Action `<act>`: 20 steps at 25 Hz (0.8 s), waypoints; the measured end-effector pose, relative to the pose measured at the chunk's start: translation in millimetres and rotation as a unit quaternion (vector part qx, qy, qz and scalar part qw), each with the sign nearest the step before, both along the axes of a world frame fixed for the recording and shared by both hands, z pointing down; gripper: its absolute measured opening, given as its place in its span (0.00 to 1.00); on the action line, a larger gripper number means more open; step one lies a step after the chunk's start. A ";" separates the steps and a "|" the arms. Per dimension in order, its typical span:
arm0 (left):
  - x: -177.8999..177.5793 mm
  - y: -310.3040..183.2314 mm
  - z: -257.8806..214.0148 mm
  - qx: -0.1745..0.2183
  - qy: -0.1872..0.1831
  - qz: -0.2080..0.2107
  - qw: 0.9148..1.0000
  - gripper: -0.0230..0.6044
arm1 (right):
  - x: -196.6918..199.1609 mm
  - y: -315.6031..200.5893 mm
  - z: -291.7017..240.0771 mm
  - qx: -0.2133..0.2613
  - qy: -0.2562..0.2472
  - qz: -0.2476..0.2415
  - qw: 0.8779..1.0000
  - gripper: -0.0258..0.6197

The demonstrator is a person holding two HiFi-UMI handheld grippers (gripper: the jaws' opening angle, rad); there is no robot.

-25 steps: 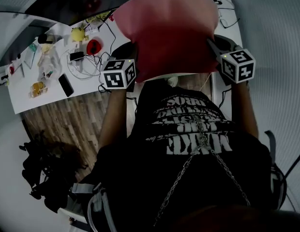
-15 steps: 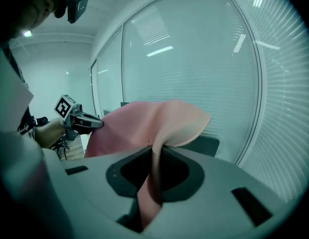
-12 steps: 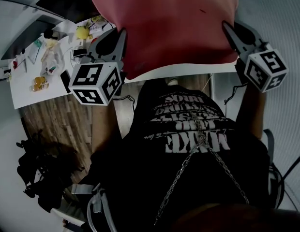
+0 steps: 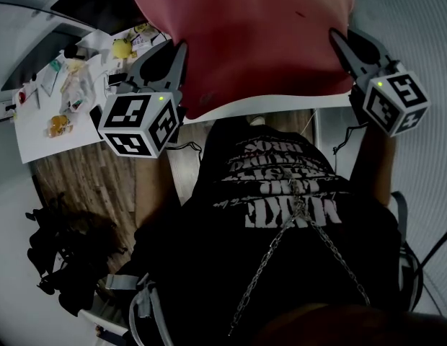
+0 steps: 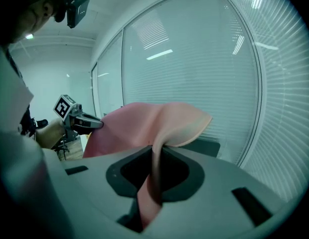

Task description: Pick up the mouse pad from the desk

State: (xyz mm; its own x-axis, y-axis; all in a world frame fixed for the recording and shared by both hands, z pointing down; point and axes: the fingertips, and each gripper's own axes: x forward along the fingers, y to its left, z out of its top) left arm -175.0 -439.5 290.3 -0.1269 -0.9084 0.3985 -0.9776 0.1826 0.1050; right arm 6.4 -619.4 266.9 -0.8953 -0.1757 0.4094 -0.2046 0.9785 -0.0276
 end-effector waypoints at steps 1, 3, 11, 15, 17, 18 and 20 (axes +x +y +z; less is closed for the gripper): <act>-1.0 -1.7 5.1 -0.005 0.005 0.000 1.000 0.11 | -0.7 -1.6 4.8 -0.005 0.004 0.001 1.000 0.11; -1.7 -5.6 17.6 -0.018 0.017 0.002 1.000 0.11 | -0.4 -4.9 17.2 -0.019 0.015 0.005 1.000 0.11; -17.9 -29.5 130.2 -0.101 0.097 0.015 0.990 0.11 | -15.1 -22.5 132.8 -0.097 0.100 0.034 0.990 0.11; -18.4 -34.8 205.4 -0.155 0.138 0.015 0.978 0.11 | -17.2 -23.2 203.3 -0.128 0.156 0.044 0.979 0.11; -17.7 -34.2 240.8 -0.185 0.155 0.013 0.970 0.11 | -14.5 -21.9 237.4 -0.145 0.186 0.048 0.971 0.11; -17.7 -34.0 257.8 -0.200 0.162 0.012 0.966 0.11 | -13.4 -21.4 254.2 -0.153 0.200 0.049 0.967 0.11; -17.9 -32.3 290.3 -0.226 0.168 0.013 0.959 0.11 | -12.7 -19.4 287.1 -0.166 0.224 0.049 0.959 0.11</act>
